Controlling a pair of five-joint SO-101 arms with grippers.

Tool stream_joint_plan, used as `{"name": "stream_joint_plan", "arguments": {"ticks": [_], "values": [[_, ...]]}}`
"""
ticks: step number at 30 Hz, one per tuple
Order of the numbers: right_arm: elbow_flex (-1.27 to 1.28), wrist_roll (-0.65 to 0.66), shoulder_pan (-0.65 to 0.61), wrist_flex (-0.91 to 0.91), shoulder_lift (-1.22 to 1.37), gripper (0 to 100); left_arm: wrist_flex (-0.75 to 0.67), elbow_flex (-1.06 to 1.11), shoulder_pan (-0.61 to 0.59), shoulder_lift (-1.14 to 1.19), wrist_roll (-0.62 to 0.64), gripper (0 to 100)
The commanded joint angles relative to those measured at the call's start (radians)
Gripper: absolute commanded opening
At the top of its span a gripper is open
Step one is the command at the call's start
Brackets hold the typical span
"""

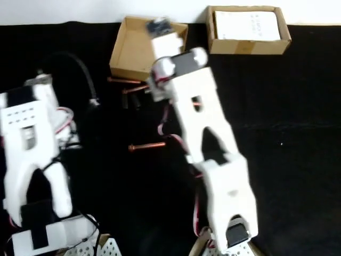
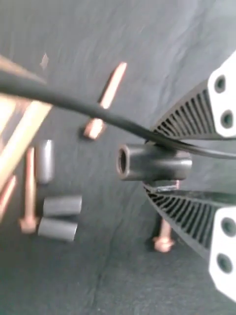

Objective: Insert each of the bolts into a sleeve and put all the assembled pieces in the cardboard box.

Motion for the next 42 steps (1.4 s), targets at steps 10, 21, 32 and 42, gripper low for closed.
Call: {"name": "stream_joint_plan", "arguments": {"ticks": [10, 21, 32, 42], "values": [[0.782, 0.009, 0.332, 0.005, -0.725, 0.6, -0.049, -0.036, 0.555, -0.004, 0.459, 22], [1.113, 0.009, 0.375, -0.102, -0.937, 0.6, -0.048, -0.343, 0.610, 0.478, 0.727, 27], [1.276, 0.009, 0.374, -0.180, -1.021, 0.6, -0.052, -0.521, 0.604, 0.751, 0.872, 26], [1.276, 0.009, 0.374, -0.179, -1.012, 0.6, -0.114, -0.533, 0.513, 0.826, 0.887, 26]]}}
